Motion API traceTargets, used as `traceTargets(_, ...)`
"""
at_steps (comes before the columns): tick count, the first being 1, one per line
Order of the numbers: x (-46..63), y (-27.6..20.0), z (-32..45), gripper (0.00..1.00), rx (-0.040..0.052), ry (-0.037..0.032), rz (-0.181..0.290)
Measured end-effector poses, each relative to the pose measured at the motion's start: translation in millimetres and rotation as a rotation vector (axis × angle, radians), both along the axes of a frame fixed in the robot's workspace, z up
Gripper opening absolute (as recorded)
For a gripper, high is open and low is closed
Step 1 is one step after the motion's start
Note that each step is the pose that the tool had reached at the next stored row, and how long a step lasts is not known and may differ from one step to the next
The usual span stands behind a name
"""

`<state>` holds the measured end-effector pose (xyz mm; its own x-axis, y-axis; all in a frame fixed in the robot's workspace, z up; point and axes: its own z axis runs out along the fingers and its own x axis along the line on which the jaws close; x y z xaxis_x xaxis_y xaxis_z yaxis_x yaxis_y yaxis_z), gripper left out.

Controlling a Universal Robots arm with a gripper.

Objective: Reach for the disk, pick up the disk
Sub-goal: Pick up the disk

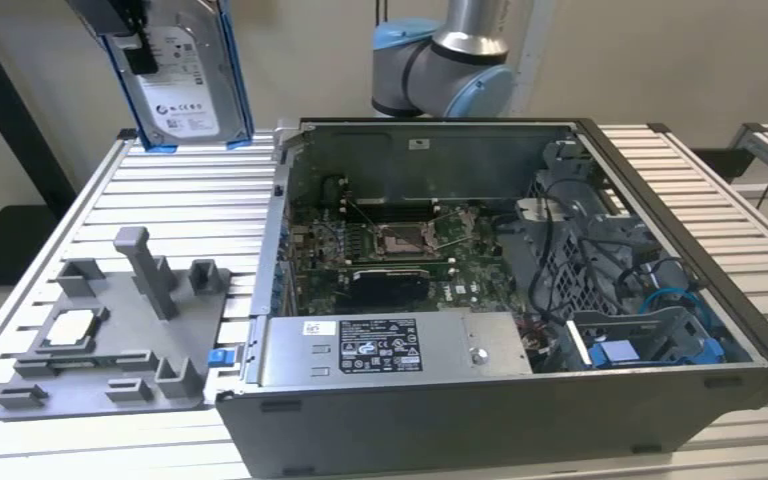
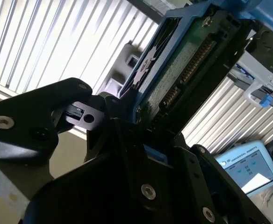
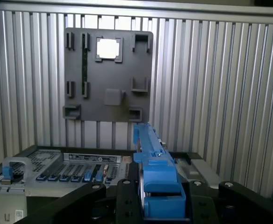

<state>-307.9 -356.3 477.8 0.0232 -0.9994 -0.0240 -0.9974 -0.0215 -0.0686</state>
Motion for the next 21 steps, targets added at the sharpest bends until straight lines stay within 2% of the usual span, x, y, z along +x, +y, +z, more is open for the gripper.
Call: traceTargets(21, 60.6, 0.0, 0.0, 0.00, 0.0000, 0.0004, 0.000)
